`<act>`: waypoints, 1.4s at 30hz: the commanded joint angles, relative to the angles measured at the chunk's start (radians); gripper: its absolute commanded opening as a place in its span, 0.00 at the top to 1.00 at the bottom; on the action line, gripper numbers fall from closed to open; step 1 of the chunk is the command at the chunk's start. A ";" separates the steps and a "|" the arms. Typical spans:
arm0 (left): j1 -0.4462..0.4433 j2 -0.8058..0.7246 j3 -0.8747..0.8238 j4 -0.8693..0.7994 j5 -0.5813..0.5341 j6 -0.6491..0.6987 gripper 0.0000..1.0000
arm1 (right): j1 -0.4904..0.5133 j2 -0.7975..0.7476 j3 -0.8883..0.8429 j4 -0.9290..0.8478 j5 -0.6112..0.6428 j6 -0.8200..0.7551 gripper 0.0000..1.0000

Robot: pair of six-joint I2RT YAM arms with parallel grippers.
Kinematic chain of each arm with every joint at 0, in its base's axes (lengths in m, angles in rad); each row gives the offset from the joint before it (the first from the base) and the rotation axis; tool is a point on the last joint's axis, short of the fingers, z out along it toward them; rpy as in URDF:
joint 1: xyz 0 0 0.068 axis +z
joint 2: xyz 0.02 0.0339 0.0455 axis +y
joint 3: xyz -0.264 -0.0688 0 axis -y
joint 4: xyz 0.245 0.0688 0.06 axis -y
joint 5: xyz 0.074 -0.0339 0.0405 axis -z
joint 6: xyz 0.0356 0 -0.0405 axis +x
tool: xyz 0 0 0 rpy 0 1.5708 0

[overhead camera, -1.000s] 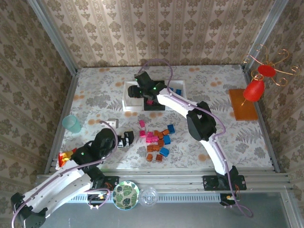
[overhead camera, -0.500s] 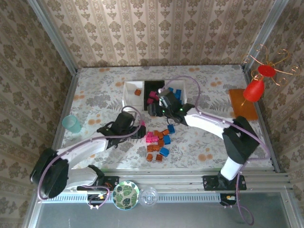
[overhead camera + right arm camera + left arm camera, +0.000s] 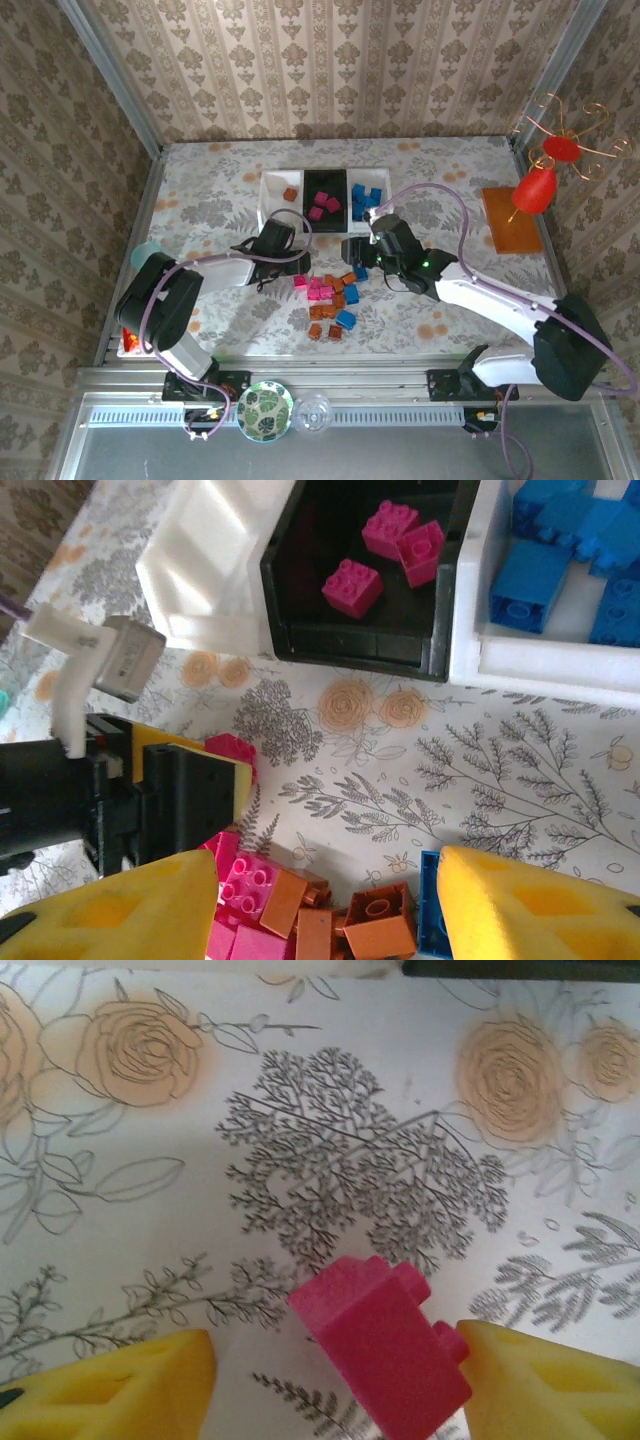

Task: Sort the legos into containers by color
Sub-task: Pick up the lego from the center of the table, then place the lego in the container.

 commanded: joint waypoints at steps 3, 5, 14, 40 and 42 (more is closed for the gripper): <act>0.006 0.067 0.043 0.065 0.024 0.009 0.44 | -0.002 -0.071 -0.035 -0.009 0.058 0.005 0.38; 0.009 0.077 0.036 0.076 0.022 0.010 0.49 | -0.002 -0.078 -0.039 -0.016 0.061 0.001 0.38; 0.008 0.031 0.003 0.069 0.043 0.004 0.75 | -0.003 -0.084 -0.057 -0.015 0.079 0.006 0.38; -0.027 0.389 0.836 -0.356 -0.080 0.147 0.76 | -0.018 -0.279 -0.206 -0.095 0.123 0.051 0.37; -0.022 0.420 0.876 -0.367 -0.084 0.145 0.71 | -0.018 -0.296 -0.212 -0.100 0.126 0.054 0.37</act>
